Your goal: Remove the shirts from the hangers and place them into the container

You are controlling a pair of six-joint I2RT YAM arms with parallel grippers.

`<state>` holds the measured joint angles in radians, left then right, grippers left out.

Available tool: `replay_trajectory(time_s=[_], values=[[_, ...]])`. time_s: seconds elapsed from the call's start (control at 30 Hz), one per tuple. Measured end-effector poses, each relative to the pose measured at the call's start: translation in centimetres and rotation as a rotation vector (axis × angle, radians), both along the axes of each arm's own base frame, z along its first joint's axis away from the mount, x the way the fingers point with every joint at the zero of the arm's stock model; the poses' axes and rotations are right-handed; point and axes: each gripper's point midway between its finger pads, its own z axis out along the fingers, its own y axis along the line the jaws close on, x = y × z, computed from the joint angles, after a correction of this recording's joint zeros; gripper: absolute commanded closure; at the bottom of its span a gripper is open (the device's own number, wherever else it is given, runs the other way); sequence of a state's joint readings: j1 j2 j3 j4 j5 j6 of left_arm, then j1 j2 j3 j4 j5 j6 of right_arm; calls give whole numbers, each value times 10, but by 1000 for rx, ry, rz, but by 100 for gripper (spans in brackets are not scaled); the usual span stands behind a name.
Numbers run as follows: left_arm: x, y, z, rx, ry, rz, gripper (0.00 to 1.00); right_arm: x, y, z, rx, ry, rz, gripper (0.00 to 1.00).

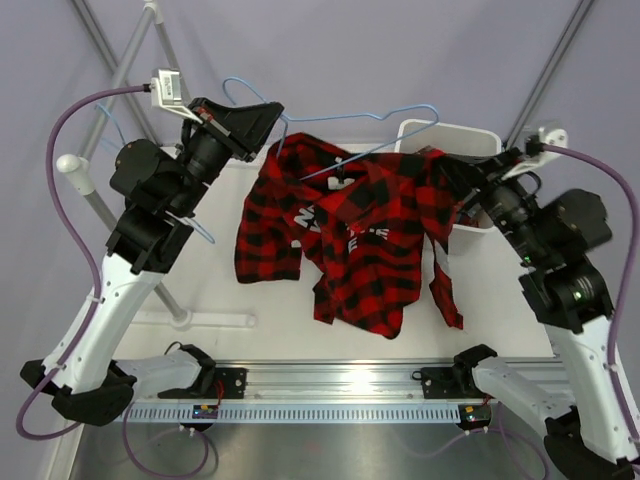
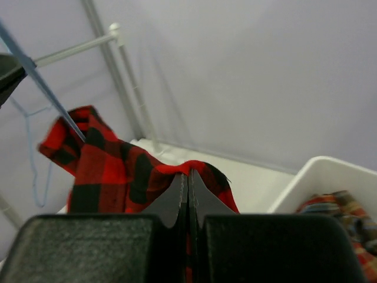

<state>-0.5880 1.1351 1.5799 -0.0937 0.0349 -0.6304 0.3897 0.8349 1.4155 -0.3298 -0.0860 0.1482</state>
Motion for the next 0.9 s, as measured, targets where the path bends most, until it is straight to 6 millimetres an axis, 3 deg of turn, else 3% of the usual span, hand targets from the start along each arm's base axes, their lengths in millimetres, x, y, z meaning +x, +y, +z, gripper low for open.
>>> replay_trajectory(time_s=[0.17,0.3,0.33,0.43,0.5,0.57,0.67,0.83,0.9], values=[[-9,-24,1,-12,2,-151,100,30,48,-50,-28,167,186,100],[-25,-41,3,10,-12,-287,100,50,61,-85,-45,277,207,100],[-30,-45,2,22,-20,-319,100,51,61,-92,-51,304,205,94],[-42,-52,-4,83,-51,-392,100,55,58,-103,-64,355,180,43],[-48,-54,-13,146,-76,-419,100,58,52,-102,-78,371,136,31],[-53,-55,-27,226,-97,-434,100,59,45,-95,-87,369,100,19],[-60,-52,-54,347,-109,-448,100,51,37,-67,-100,339,81,19],[-56,-43,-91,521,-98,-417,100,20,48,15,-76,194,213,20],[-50,-39,-102,577,-79,-391,100,7,50,27,-70,163,253,23]])
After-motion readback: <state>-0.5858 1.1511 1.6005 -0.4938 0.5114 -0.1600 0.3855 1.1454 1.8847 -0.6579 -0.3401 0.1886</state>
